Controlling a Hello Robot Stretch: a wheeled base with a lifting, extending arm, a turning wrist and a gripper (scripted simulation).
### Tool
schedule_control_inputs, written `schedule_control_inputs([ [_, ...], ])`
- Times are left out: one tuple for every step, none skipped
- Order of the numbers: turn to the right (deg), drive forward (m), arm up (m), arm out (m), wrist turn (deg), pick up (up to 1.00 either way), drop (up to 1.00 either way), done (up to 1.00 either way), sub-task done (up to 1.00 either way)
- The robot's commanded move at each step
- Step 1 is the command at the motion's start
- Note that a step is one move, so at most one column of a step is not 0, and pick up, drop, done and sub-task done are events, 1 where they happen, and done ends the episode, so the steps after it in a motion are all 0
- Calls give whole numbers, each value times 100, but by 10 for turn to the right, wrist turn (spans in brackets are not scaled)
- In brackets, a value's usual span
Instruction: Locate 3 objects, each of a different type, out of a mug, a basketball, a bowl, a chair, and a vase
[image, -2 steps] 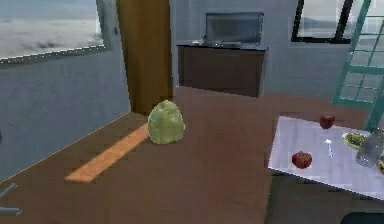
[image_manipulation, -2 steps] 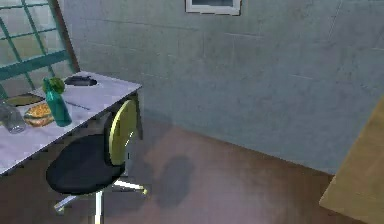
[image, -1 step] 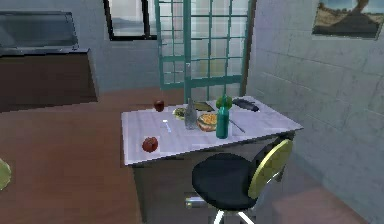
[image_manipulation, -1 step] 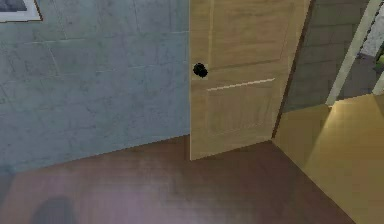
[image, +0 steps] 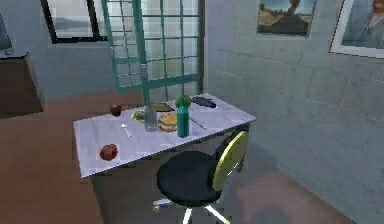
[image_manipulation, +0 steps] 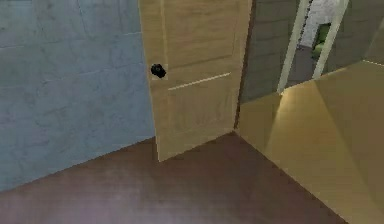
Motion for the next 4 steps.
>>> schedule_control_inputs([
  [0,0,0,0,0,0,0,0,100],
  [-450,0,0,0,0,0,0,0,0],
  [-120,0,0,0,0,0,0,0,0],
  [-30,0,0,0,0,0,0,0,0],
])
